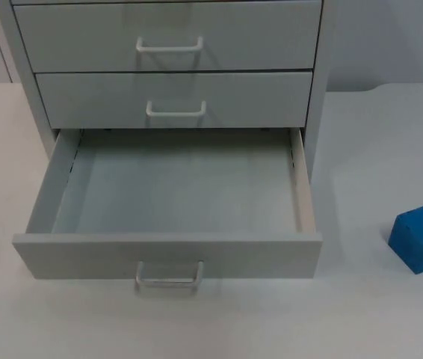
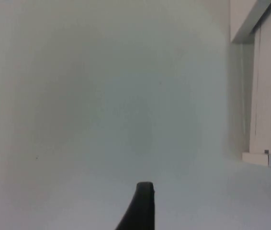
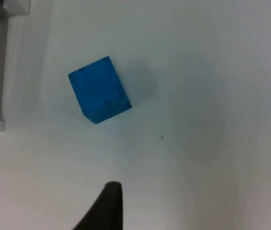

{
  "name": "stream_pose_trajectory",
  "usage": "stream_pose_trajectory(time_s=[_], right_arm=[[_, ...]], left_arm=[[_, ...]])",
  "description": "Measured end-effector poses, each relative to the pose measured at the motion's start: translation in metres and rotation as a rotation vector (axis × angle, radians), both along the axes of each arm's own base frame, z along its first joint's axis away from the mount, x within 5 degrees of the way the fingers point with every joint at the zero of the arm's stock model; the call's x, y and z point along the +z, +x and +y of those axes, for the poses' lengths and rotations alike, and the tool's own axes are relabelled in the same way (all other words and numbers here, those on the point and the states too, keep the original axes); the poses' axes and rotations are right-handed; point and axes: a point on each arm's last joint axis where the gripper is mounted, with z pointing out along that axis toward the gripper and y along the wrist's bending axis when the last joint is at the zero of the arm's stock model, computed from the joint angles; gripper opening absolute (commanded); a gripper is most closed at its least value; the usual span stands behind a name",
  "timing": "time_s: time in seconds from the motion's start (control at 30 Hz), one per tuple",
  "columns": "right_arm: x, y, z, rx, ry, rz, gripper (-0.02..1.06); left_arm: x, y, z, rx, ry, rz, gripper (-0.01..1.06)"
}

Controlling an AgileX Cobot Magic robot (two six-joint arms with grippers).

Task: Open the drawer with the left hand, place the block into the drawer with the right hand, then close the drawer with the left hand.

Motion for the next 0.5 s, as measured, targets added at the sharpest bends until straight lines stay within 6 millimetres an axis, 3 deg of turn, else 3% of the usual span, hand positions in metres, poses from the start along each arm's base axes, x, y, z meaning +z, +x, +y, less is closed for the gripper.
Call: stream_pose_trajectory(time_s=[0.23,0.5], right_arm=[[0.000,0.000,0.002,0.012,0.010,0.002,1.05],[0.000,-0.003,0.026,0.219,-0.021,-0.004,1.05]], left_arm=[[0.002,-0.001,-0.001,0.002,-0.007,-0.020,0.81],[0.002,0.000,0.000,-0.010,0.014,-0.025,0.83]])
